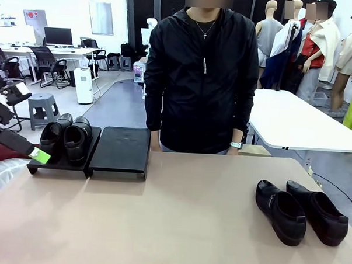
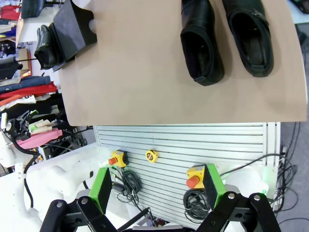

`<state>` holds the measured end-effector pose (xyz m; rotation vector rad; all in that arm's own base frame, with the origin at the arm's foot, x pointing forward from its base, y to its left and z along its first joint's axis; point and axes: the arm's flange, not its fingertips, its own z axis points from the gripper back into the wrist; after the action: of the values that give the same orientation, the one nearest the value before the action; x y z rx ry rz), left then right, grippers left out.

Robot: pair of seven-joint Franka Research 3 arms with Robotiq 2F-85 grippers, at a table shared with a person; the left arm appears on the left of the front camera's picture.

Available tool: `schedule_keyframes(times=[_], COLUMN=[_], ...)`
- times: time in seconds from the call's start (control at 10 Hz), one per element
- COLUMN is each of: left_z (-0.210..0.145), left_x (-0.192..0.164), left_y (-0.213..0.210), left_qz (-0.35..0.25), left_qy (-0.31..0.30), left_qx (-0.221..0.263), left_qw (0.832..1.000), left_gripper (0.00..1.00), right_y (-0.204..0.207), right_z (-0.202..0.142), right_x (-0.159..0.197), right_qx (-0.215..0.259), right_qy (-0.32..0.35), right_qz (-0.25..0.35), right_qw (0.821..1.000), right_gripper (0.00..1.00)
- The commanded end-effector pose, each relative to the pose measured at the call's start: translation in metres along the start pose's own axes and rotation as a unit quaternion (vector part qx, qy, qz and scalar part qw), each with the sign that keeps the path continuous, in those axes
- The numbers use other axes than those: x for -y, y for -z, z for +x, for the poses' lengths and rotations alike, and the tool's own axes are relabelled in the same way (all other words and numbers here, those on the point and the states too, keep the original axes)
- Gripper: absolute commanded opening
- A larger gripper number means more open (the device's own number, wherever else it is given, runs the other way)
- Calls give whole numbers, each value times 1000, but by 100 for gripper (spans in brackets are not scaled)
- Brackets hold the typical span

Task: Organize the shoes by placing them on the stand.
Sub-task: Place the Shoe from the middle of the table onto the Shoes Stand, then pick up one Shoe and place it in the middle of the table.

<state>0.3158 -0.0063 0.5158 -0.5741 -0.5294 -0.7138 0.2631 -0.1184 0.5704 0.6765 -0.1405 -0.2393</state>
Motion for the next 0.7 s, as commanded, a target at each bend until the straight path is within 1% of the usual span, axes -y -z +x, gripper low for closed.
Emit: schedule_keyframes(times=[0.0,0.6], left_z=[-1,-1], left_x=[-3,-3], left_y=[-3,-3], left_qz=[-13,-13], left_qy=[-5,-5], left_qx=[5,5], left_qw=[1000,1000], left_gripper=[100,100], right_y=[-3,-3], right_z=[0,0], right_x=[-3,-3], right_qx=[0,0], right_qy=[7,7], right_qz=[8,8], right_qw=[1000,1000], right_gripper=[100,100])
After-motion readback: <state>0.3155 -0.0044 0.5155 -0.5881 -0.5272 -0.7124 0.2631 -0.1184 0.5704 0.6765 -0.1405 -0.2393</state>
